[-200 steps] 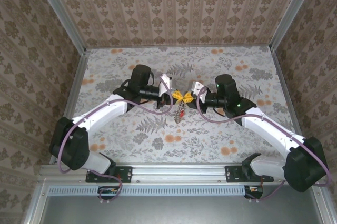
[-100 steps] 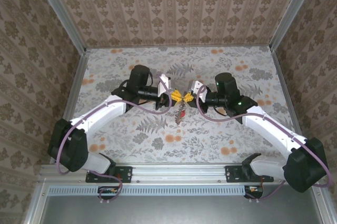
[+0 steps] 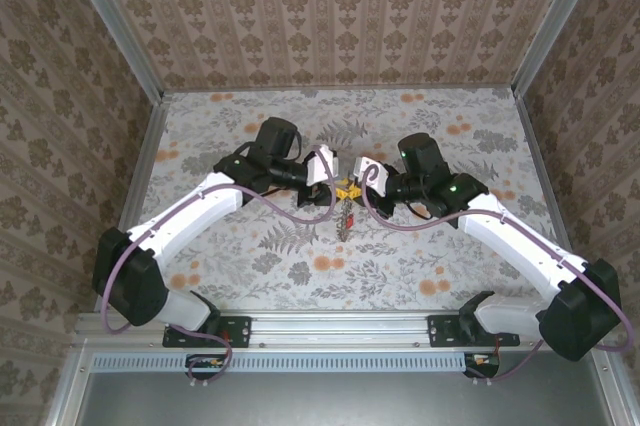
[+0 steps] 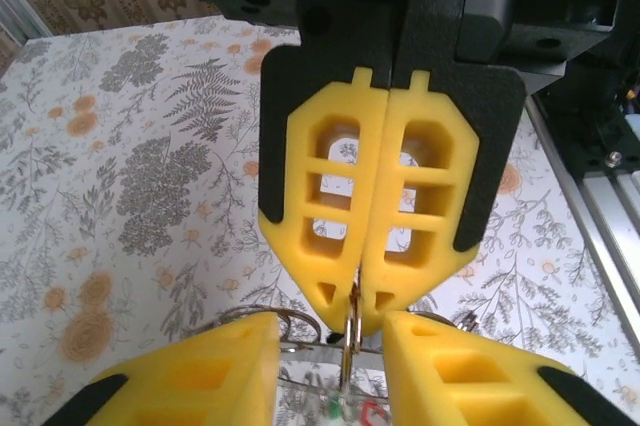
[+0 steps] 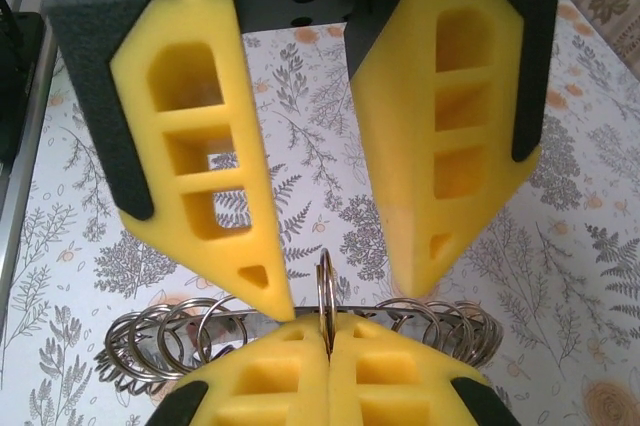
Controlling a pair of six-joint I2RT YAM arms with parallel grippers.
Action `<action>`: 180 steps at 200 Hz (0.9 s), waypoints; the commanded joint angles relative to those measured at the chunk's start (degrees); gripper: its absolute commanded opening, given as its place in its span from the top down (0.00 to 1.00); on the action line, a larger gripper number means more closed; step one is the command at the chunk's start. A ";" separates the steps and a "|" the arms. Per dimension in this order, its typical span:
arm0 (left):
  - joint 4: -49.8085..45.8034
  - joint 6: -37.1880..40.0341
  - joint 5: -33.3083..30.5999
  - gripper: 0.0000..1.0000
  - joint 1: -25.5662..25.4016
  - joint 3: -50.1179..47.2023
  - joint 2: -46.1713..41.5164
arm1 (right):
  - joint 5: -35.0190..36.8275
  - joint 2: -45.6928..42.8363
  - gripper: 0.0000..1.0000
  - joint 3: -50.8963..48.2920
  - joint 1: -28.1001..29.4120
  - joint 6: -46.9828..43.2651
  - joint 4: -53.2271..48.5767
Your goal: Put the keys on the keyring
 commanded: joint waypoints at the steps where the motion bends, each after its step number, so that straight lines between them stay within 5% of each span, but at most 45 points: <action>1: -4.38 3.67 -1.75 0.76 -0.82 2.69 1.45 | 1.18 0.40 1.00 2.94 0.80 -1.93 -2.01; 83: -7.75 5.80 -4.75 0.81 -1.45 3.77 2.43 | 0.94 -0.21 1.00 2.99 1.16 -1.85 -1.44; 180: -4.53 4.32 -0.88 0.86 -0.60 2.52 2.45 | -1.69 -1.98 1.00 -0.53 0.90 1.13 5.42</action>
